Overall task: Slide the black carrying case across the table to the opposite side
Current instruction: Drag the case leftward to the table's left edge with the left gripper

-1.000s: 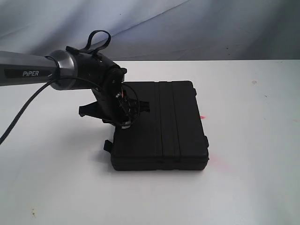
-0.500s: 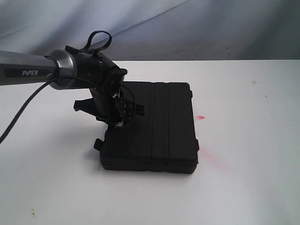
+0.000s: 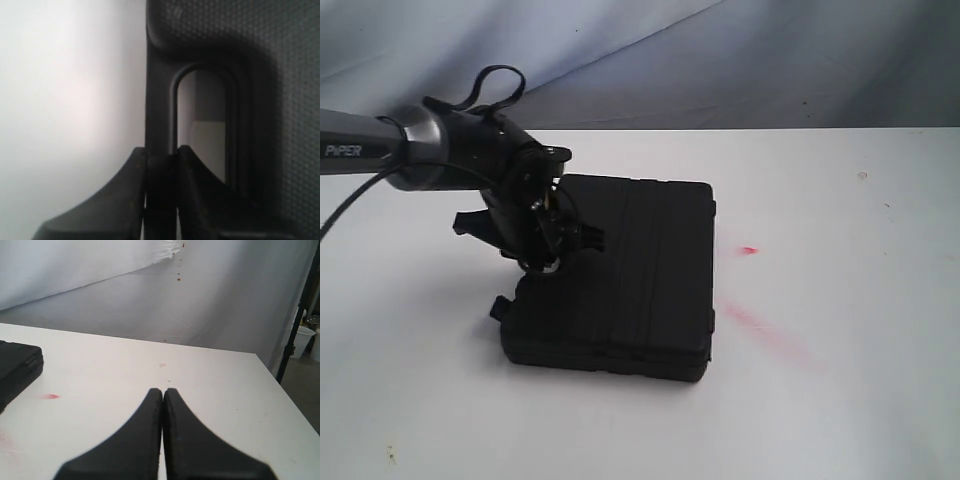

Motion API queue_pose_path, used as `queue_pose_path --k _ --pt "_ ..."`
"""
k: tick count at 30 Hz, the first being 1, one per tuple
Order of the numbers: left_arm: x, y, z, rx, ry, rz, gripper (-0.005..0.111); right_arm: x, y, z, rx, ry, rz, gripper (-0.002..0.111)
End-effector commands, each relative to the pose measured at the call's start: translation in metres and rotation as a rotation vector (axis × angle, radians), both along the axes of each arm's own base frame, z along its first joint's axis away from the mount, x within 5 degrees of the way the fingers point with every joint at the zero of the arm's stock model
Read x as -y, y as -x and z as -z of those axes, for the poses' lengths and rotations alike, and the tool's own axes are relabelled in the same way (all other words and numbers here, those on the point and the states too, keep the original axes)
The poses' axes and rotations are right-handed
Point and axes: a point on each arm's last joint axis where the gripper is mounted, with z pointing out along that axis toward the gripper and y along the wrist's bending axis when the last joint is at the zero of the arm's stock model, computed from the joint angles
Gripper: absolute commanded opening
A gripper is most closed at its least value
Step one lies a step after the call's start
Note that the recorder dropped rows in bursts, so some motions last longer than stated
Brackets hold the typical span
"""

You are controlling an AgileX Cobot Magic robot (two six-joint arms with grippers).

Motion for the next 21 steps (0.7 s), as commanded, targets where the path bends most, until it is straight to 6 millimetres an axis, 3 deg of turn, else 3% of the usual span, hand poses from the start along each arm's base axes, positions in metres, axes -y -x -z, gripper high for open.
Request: queue_pose_path --k 1,12,21 --pt "-0.043 0.002 -0.016 0.038 -0.012 -0.016 0.000 0.000 0.000 0.001 -0.002 -0.009 0.007 0.000" --pt "-0.167 0.008 -0.026 0.033 -0.045 -0.135 0.000 0.000 0.000 0.001 -0.002 -0.009 0.007 0.000" --pt "-0.215 0.007 -0.023 0.048 -0.029 -0.196 0.000 0.000 0.000 0.001 -0.002 -0.009 0.007 0.000"
